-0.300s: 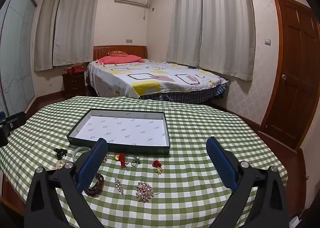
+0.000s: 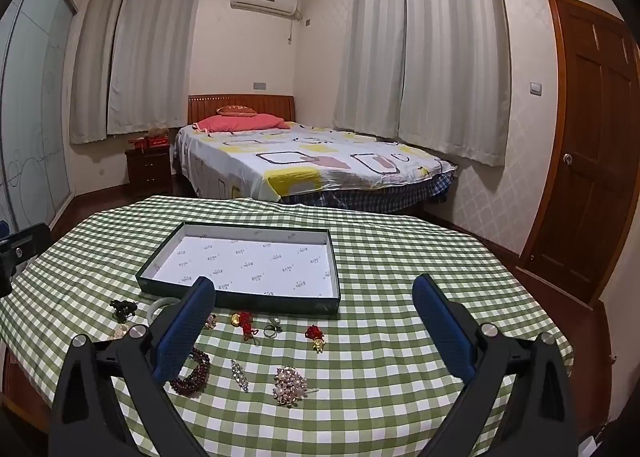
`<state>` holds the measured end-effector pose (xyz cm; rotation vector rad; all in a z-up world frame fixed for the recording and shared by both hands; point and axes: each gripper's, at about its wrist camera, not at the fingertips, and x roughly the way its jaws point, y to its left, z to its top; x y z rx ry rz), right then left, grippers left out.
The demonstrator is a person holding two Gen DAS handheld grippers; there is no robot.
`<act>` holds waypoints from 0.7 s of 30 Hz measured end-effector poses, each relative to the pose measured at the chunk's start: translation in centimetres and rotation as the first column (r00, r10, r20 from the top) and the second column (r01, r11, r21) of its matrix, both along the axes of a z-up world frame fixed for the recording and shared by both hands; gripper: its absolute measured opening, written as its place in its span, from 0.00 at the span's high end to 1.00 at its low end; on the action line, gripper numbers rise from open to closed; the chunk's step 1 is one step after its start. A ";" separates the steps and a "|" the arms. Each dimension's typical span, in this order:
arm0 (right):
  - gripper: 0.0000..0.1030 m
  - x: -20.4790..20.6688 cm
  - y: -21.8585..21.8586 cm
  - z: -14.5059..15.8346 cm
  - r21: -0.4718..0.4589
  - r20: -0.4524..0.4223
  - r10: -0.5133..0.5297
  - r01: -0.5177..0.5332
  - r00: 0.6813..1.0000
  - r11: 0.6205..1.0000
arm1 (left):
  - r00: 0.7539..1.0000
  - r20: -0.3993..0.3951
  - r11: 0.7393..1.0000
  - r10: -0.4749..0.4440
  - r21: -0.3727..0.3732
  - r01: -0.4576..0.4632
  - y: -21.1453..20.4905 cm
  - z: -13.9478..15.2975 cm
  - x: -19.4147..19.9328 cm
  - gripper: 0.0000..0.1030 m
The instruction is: Organize jewelry
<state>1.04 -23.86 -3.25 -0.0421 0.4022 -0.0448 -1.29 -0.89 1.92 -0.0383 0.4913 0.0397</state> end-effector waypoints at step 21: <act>0.06 -0.9 0.0 1.3 -0.007 0.047 -0.004 0.004 0.999 1.000 | 1.000 0.027 1.000 -0.004 -0.002 0.004 -0.2 0.1 -0.6 0.04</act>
